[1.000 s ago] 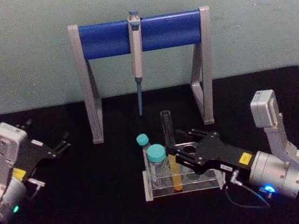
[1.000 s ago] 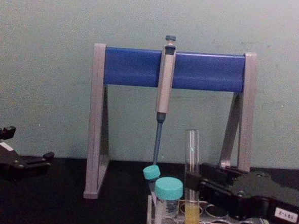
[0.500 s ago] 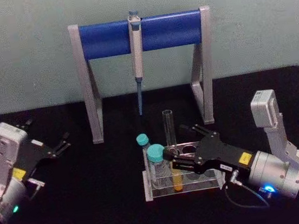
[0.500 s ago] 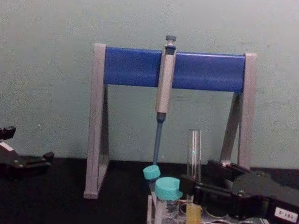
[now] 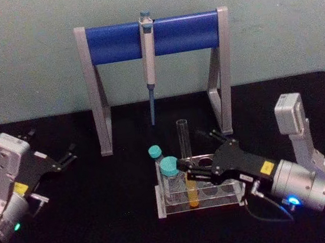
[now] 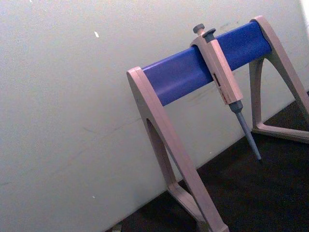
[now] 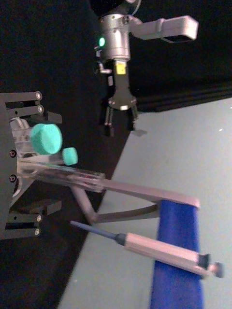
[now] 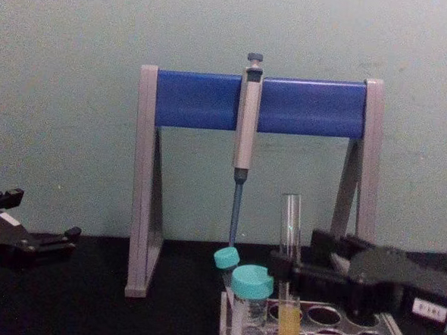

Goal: Pick up the test tube from the test tube rack, shake it, then place it back into the test tube rack.

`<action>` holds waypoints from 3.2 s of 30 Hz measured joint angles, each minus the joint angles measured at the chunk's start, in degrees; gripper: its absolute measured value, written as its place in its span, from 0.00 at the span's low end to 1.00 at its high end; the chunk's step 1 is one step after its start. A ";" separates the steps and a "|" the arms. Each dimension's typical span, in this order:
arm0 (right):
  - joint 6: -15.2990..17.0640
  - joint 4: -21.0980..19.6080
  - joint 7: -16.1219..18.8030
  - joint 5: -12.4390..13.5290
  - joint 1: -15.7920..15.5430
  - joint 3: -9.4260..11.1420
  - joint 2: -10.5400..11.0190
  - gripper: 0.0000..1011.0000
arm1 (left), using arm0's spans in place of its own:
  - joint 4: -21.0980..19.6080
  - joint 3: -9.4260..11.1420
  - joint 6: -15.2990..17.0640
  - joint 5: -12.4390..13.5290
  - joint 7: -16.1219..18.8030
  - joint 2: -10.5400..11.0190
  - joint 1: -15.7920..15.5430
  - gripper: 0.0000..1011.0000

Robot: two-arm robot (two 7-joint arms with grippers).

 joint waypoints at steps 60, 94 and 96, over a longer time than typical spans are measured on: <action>10.76 -5.11 -30.31 -14.45 -11.40 12.20 -5.43 0.99 | 0.00 0.00 0.00 0.00 0.00 0.00 0.00 0.99; 10.56 -5.25 -30.41 -14.41 -11.40 12.13 -5.34 0.99 | 0.00 0.00 0.00 0.00 0.00 0.00 0.00 0.99; 10.55 -5.25 -30.41 -14.41 -11.40 12.13 -5.34 0.99 | 0.00 0.00 0.00 0.00 0.00 0.00 0.00 0.99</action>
